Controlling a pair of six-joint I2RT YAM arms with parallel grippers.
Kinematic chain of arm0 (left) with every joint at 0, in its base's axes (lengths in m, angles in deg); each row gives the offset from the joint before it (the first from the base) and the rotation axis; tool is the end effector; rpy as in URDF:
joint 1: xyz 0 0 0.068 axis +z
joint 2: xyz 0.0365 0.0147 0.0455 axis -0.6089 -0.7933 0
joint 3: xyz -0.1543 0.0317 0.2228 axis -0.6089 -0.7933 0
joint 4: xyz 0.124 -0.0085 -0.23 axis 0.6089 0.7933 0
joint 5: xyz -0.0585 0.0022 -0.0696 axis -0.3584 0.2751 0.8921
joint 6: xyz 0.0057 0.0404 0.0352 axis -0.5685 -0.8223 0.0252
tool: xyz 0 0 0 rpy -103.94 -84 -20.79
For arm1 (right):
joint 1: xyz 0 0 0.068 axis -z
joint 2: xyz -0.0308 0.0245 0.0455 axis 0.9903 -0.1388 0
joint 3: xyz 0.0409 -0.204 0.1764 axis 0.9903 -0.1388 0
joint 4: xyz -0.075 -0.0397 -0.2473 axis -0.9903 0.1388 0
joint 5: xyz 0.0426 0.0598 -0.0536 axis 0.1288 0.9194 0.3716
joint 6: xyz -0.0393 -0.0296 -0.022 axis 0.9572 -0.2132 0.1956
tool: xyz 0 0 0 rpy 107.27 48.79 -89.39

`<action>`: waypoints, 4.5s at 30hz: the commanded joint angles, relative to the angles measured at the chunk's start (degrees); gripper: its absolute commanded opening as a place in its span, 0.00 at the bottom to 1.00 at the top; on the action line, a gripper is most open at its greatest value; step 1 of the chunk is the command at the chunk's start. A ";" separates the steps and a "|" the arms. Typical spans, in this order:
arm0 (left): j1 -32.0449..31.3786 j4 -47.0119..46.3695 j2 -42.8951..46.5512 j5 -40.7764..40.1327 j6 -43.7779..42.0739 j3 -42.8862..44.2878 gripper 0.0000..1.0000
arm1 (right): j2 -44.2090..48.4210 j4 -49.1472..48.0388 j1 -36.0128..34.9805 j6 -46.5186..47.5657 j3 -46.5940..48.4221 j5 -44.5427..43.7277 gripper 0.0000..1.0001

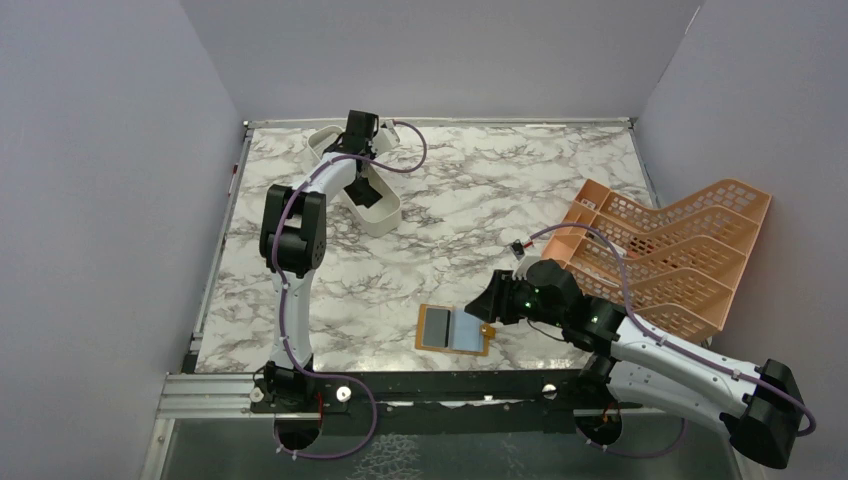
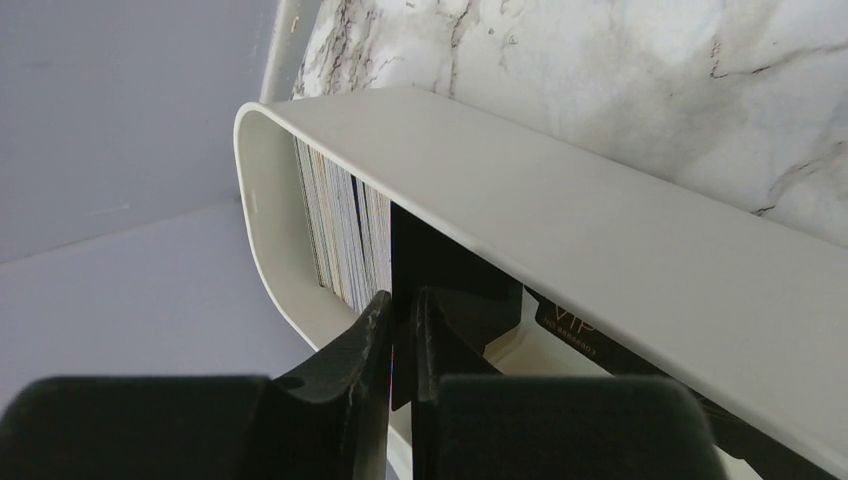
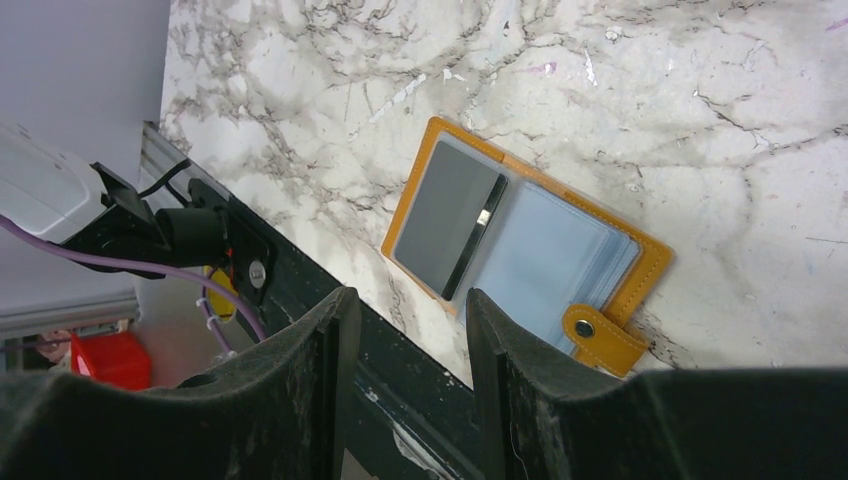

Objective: Put the credit cards into the card holder
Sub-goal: Pick up the credit card from the storage box, then insert the card holder into the card holder.

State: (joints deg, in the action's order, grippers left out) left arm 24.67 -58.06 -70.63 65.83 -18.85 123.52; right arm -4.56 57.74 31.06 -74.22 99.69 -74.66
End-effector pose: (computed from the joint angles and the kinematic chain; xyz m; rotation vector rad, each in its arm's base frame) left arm 0.4987 -0.1006 0.1929 1.0934 2.1023 0.7590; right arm 0.1139 0.1435 0.2215 -0.1279 2.2947 1.0226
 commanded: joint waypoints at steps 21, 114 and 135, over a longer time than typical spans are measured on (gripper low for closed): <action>-6.49 9.35 11.05 -12.51 21.96 -1.34 0.00 | 0.53 -2.00 -0.37 0.18 0.28 0.55 0.48; -30.53 -47.81 50.57 46.60 108.59 -86.52 0.00 | -17.97 0.19 -0.36 -4.80 -4.36 -1.19 0.36; -31.31 -47.89 49.53 43.20 111.70 -87.82 0.00 | -17.13 -0.14 -0.37 -4.91 -5.13 -1.32 0.36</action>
State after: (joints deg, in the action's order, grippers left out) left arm -5.82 -105.36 -20.17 111.16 92.71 35.15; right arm -22.11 56.12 31.06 -78.85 96.33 -74.37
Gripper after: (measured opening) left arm 0.006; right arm 0.361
